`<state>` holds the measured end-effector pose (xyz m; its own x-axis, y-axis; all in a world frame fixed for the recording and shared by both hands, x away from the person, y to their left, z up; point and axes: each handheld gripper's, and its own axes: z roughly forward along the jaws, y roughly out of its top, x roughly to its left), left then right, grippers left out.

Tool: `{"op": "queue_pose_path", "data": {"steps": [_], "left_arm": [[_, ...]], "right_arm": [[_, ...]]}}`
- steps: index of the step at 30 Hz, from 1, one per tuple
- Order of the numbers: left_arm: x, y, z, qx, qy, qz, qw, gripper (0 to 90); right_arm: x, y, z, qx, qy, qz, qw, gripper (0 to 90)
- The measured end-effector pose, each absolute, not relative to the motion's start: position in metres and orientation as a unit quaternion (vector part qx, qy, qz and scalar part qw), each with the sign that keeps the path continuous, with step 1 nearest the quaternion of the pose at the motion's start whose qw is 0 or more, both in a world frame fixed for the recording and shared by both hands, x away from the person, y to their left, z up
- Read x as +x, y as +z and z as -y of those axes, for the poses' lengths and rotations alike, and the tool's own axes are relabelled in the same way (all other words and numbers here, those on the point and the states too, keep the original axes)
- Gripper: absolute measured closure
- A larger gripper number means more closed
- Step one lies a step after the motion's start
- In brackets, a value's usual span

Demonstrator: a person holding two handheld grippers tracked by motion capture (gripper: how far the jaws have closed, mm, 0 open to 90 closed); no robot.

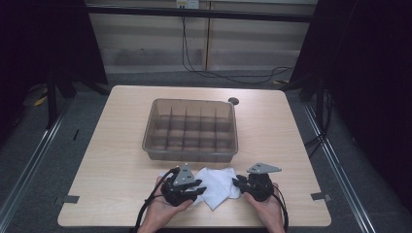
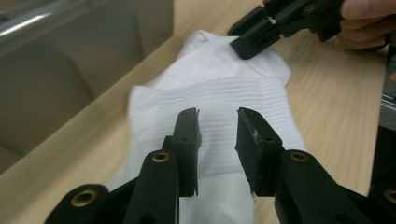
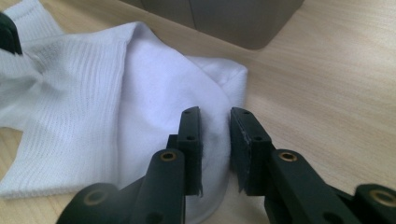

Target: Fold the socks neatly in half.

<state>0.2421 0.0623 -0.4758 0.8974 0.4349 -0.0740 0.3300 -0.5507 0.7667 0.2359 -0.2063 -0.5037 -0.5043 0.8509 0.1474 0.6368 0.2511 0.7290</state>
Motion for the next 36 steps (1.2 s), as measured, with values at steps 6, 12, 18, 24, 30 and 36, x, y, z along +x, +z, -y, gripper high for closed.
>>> {"op": "queue_pose_path", "data": {"steps": [6,12,18,24,30,36], "left_arm": [[0.236,-0.488,-0.044,0.889,0.034,-0.201,0.411,61.4],[0.232,-0.488,-0.036,0.899,0.026,-0.184,0.397,48.0],[0.229,-0.49,-0.03,0.899,0.027,-0.171,0.401,38.4],[0.224,-0.494,-0.022,0.914,0.048,-0.145,0.376,36.7],[0.219,-0.496,-0.022,0.915,0.074,-0.139,0.372,48.8],[0.225,-0.491,-0.027,0.905,0.048,-0.146,0.397,76.1]], "right_arm": [[0.236,-0.504,0.207,0.479,0.382,-0.778,0.138,74.3],[0.236,-0.504,0.207,0.481,0.381,-0.777,0.139,73.2],[0.236,-0.503,0.208,0.481,0.373,-0.78,0.142,72.8],[0.236,-0.503,0.208,0.482,0.373,-0.78,0.141,72.4],[0.237,-0.503,0.208,0.482,0.373,-0.78,0.142,72.1],[0.236,-0.502,0.208,0.484,0.372,-0.779,0.141,71.1]]}}
